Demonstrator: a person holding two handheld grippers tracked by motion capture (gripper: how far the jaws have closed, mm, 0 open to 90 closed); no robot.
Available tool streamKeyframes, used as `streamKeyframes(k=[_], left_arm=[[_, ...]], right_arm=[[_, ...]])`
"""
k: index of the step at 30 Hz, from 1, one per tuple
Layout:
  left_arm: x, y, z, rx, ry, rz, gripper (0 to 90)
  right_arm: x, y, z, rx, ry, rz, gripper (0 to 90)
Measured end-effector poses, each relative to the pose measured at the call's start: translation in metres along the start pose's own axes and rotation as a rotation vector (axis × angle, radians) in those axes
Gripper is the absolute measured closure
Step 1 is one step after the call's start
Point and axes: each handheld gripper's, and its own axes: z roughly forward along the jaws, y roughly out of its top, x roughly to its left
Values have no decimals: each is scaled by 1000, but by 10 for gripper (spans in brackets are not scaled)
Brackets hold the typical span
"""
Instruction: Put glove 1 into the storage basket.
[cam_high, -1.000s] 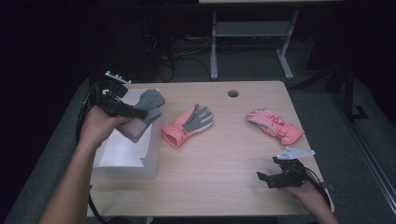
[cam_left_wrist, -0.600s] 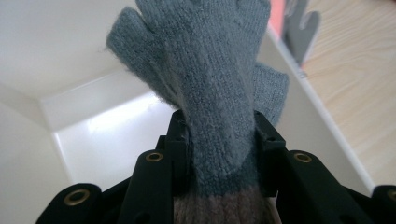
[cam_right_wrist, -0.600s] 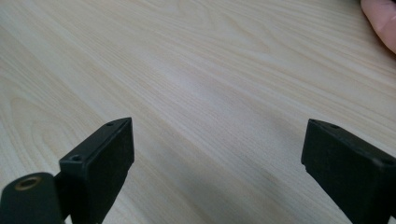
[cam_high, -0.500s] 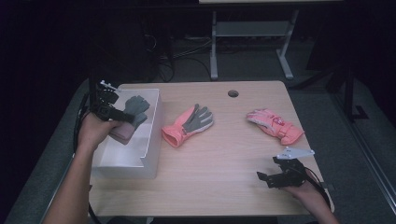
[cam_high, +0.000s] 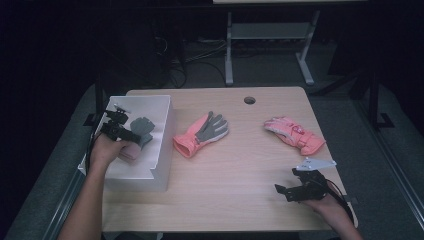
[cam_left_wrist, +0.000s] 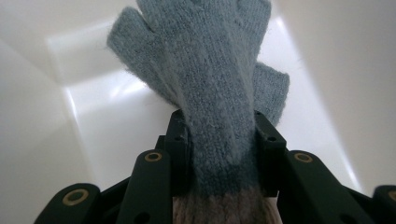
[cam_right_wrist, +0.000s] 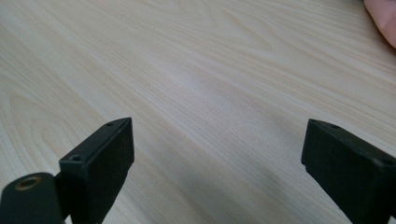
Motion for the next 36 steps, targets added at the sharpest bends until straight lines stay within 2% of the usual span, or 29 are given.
streamKeyframes(k=[5, 6, 7, 8, 9, 10, 14, 16, 17, 18, 19, 20, 21, 22, 25, 26, 28, 31, 32, 35, 36], left_arm=[[5, -8, 16, 38, 10, -3, 648], [4, -10, 23, 63, 29, 12, 648], [4, -10, 23, 63, 29, 12, 647], [6, -13, 30, 71, 15, -11, 645], [6, -13, 30, 71, 15, -11, 643], [9, -16, 33, 56, -3, -51, 640], [10, -16, 34, 63, -12, -50, 617], [10, -16, 34, 66, -16, -52, 540], [9, -15, 35, 70, -21, -55, 540], [9, -14, 36, 68, -23, -51, 472], [7, -13, 37, 66, -11, -60, 335], [5, -13, 38, 62, 8, -62, 279], [4, -12, 39, 63, 20, -61, 279], [3, -12, 39, 60, 22, -57, 224], [4, -10, 37, 48, -3, -66, 189], [3, -9, 33, 56, 0, -48, 182], [2, -7, 30, 50, 3, -42, 176], [0, -1, 14, 2, -11, -33, 168], [0, -1, 14, 2, -11, -33, 160], [-4, 3, 0, -29, -13, -8, 148], [-6, 6, -9, -54, -29, 7, 142]], right_arm=[[0, 0, 0, -1, 1, 4, 90], [-1, 0, 0, -4, -1, 0, 90], [-1, 0, 0, -4, -1, 0, 90], [-1, 0, 0, -2, -1, -3, 90], [0, 0, 0, -1, -2, -4, 90], [0, 0, 0, -1, -1, -5, 90], [0, 0, 1, 0, 1, -5, 90], [0, 0, 1, 1, 2, -3, 90], [0, 0, 0, 1, 3, -4, 90], [0, 0, 0, 1, 4, -2, 90], [0, 0, 0, -2, 3, -5, 90], [0, 0, 0, 0, 2, -3, 90], [0, 0, 0, 0, 2, -3, 90], [0, 0, 0, 0, 3, -2, 90], [0, 0, 0, -1, 4, 0, 90], [0, 0, 0, -1, 4, 1, 90], [0, 0, 0, 1, 6, 2, 90], [0, 0, 0, 1, 7, 0, 90], [0, 0, 0, 1, 7, 0, 90], [1, 0, 0, 0, 10, -1, 90], [1, 0, 1, 1, 8, -2, 90]])
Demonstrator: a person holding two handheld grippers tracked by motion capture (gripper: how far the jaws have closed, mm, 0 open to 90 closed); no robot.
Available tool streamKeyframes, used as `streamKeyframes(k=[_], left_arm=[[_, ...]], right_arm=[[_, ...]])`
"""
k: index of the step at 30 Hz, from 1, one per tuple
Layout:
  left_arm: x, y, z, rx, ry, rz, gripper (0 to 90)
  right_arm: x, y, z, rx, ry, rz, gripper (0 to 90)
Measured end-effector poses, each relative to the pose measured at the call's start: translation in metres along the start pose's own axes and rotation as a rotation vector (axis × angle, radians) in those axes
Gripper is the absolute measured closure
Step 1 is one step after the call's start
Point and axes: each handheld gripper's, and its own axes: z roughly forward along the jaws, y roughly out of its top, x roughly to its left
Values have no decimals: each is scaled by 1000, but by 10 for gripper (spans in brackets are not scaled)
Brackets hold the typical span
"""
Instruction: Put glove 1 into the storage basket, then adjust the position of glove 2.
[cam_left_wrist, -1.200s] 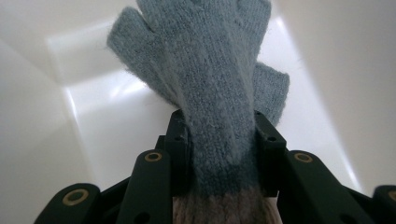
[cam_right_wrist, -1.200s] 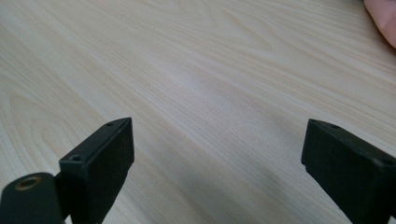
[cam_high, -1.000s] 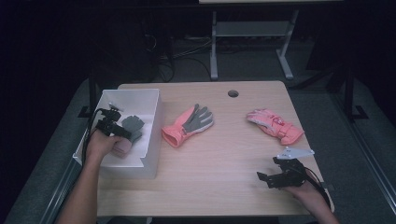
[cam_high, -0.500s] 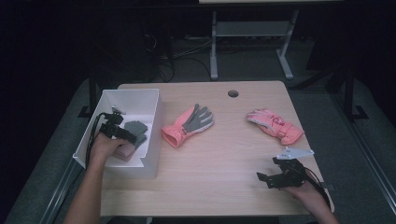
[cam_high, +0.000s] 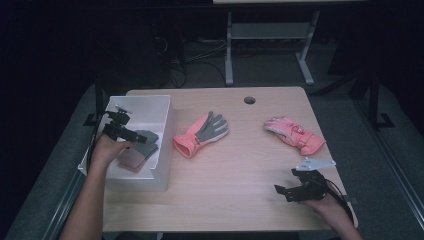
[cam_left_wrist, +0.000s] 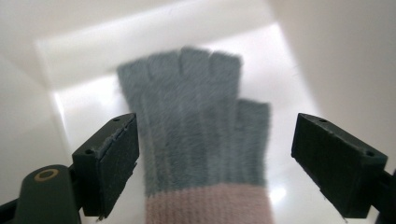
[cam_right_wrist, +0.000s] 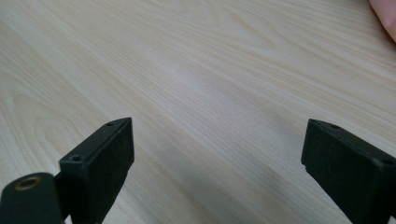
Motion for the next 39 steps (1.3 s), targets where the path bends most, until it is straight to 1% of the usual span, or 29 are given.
streamKeyframes(k=[1, 3, 4, 5, 8, 11, 12, 13, 14, 15, 17, 18, 19, 21, 22, 23, 24, 26, 27, 28, 29, 31, 33, 34, 35, 36, 38, 39], left_arm=[[0, 0, 0, 0, 0, 0, 141], [-3, 2, -9, -26, -9, 13, 138], [-5, 4, -17, -48, -28, 22, 133], [-5, 4, -17, -48, -28, 22, 133], [-12, 7, -28, -71, -37, 43, 134], [-20, 10, -37, -93, -47, 72, 133], [-24, 11, -39, -101, -50, 76, 134], [-31, 13, -43, -111, -58, 97, 134], [-35, 15, -44, -120, -63, 102, 134], [-35, 15, -44, -120, -63, 102, 135], [-43, 17, -46, -131, -75, 116, 135], [-52, 20, -46, -138, -88, 135, 135], [-52, 20, -46, -138, -88, 135, 135], [-61, 23, -46, -146, -98, 150, 136], [-72, 26, -44, -154, -112, 170, 138], [-72, 26, -44, -154, -112, 170, 140], [-82, 28, -44, -161, -128, 179, 141], [-91, 31, -43, -166, -141, 195, 143], [-91, 31, -43, -166, -141, 195, 143], [-102, 33, -42, -169, -155, 207, 143], [-102, 33, -42, -169, -155, 207, 144], [-112, 35, -41, -169, -163, 216, 149], [-122, 37, -39, -174, -181, 229, 177], [-132, 40, -37, -178, -199, 245, 210], [-132, 40, -37, -178, -199, 245, 222], [-137, 42, -35, -174, -205, 253, 222], [-146, 45, -32, -170, -214, 266, 277], [-151, 47, -30, -164, -219, 274, 353]], right_arm=[[0, 0, 0, 0, 0, 0, 90], [0, 0, 0, -2, 1, -2, 90], [0, 0, 0, -2, 2, -1, 90], [0, 0, 0, -2, 2, -1, 90], [0, 0, 1, 0, 4, 0, 90], [0, 1, 1, 0, 5, -3, 90], [1, 2, 2, 2, 9, 0, 90], [2, 2, 3, 7, 10, 2, 90], [2, 2, 3, 10, 12, -1, 90], [2, 2, 3, 10, 13, -2, 90], [1, 2, 4, 11, 14, -3, 90], [1, 2, 3, 8, 13, -2, 90], [1, 2, 3, 8, 13, -2, 90], [1, 3, 3, 5, 13, 2, 90], [1, 3, 3, 4, 15, -6, 90], [1, 3, 3, 4, 15, -6, 90], [2, 3, 4, 7, 18, -3, 90], [2, 3, 4, 8, 19, -2, 90], [2, 3, 4, 8, 19, 0, 90], [1, 3, 4, 8, 21, -2, 90], [1, 3, 4, 8, 21, -2, 90], [1, 3, 4, 4, 20, -5, 90], [1, 4, 4, 3, 20, -5, 90], [2, 4, 4, 9, 19, -8, 89], [2, 4, 4, 9, 19, -8, 89], [2, 5, 4, 4, 20, -10, 90], [2, 5, 4, 5, 23, -14, 90], [1, 5, 4, 6, 23, -15, 90]])
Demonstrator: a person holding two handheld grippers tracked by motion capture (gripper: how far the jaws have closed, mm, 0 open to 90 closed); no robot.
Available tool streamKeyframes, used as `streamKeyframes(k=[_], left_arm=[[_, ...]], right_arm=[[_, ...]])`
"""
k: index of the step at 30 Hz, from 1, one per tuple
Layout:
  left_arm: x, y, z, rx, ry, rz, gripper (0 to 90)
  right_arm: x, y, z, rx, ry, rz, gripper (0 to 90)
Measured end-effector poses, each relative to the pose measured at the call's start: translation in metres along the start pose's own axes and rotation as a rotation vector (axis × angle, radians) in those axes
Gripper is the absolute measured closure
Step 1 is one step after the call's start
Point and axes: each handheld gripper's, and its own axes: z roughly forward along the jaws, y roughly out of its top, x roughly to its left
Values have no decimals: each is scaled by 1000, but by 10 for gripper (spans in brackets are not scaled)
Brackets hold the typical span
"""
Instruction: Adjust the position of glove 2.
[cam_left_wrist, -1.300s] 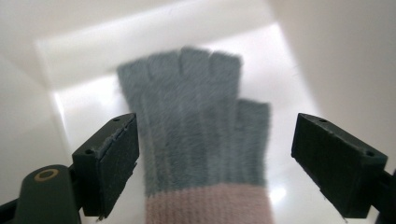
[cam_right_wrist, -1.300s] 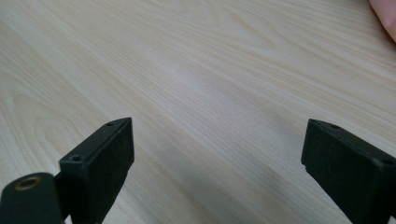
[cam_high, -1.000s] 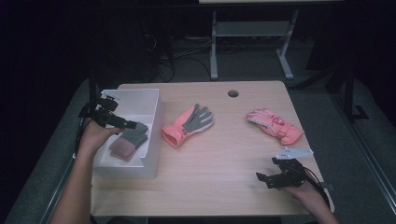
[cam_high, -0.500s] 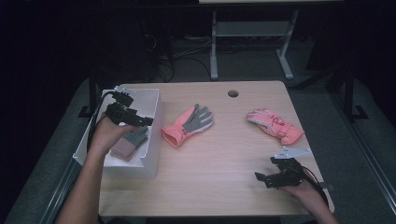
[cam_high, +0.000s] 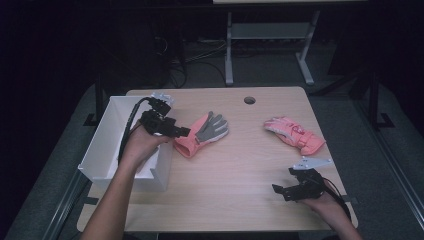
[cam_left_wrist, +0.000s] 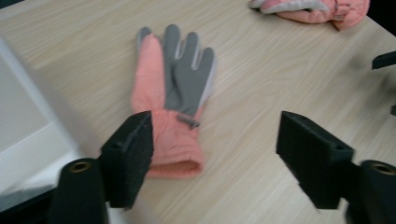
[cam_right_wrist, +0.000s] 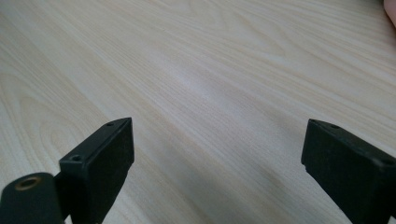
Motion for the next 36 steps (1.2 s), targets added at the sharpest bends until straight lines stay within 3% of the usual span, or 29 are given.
streamKeyframes(k=[1, 3, 6, 8, 9, 10, 12, 15, 19, 23, 25, 31, 36], left_arm=[[-3, 2, 3, 5, -2, 5, 353], [-9, 6, 10, 9, -2, 14, 438], [-18, 11, 20, 13, 1, 24, 689], [-21, 14, 28, 13, 2, 41, 820], [-23, 15, 32, 6, 9, 51, 820], [-25, 16, 36, 11, 24, 59, 897], [-26, 18, 47, 16, 24, 50, 898], [-24, 21, 63, 10, 60, 56, 898], [-16, 23, 82, -2, 88, 17, 899], [-7, 23, 101, 21, 107, -5, 899], [0, 22, 113, 41, 147, -6, 899], [10, 19, 130, 82, 199, -30, 899], [16, 16, 141, 104, 218, -43, 899]], right_arm=[[0, 0, 0, -1, 2, 5, 90], [0, 0, 0, -6, 2, 3, 90], [1, 1, 0, -6, 4, -4, 90], [1, 2, 0, -6, 6, -6, 90], [2, 2, 1, -8, 8, -2, 90], [2, 2, 1, -8, 9, -1, 90], [2, 2, 1, -5, 10, -4, 90], [1, 1, 1, -6, 11, -4, 90], [1, 2, 2, -2, 15, -4, 90], [1, 2, 2, -1, 18, -2, 90], [0, 2, 2, 5, 18, -8, 90], [0, 1, 2, 3, 22, 5, 90], [0, 2, 2, 3, 23, -9, 90]])
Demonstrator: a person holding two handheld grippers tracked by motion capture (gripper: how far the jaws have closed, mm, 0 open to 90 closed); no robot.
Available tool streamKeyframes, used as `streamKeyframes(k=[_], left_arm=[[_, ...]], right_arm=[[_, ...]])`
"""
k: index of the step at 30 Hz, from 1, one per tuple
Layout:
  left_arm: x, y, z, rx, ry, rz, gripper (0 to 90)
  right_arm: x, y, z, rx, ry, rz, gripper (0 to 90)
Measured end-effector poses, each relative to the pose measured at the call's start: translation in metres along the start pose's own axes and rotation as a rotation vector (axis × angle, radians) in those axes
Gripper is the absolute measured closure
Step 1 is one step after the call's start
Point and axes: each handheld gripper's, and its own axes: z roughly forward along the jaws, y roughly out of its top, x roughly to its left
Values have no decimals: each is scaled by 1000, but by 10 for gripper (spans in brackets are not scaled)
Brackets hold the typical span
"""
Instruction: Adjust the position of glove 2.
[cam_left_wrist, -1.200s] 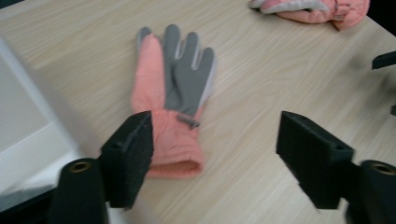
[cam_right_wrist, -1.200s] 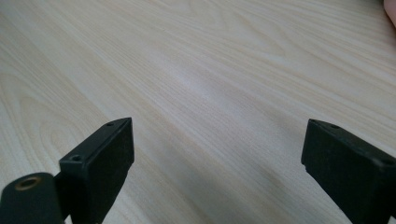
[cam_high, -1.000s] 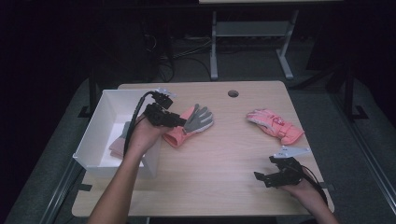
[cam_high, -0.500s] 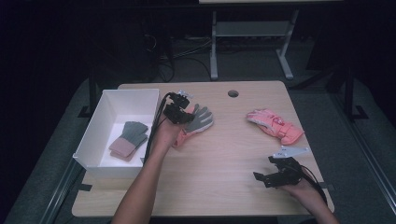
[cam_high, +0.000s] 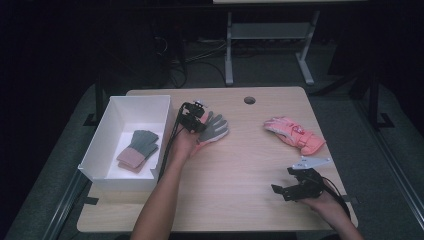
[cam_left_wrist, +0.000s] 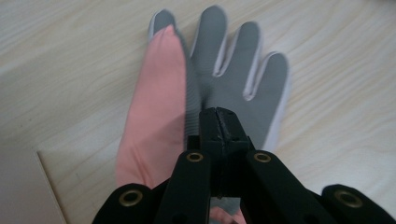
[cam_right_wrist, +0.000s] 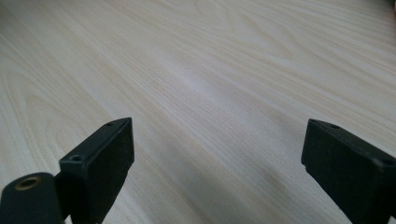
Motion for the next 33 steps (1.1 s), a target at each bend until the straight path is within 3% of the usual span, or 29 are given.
streamKeyframes(k=[4, 5, 8, 16, 26, 28, 33], left_arm=[[2, -3, 10, 22, 5, -9, 899], [2, -5, 13, 19, -12, -27, 899], [2, -6, 15, 23, -16, -26, 900], [-10, -6, 15, 35, -82, 14, 900], [-46, -12, 12, 35, -204, 85, 900], [-58, -16, 9, 41, -238, 116, 900], [-72, -24, 5, 35, -291, 130, 900]], right_arm=[[0, 0, 0, -1, 2, 2, 90], [0, 0, 0, 1, 1, 9, 90], [0, -1, 0, 1, 1, 9, 90], [0, 0, 1, 1, 4, -2, 90], [1, 0, 0, -5, 4, 2, 90], [1, 0, 0, -4, 4, 3, 90], [1, 0, 0, -3, 4, 0, 90]])
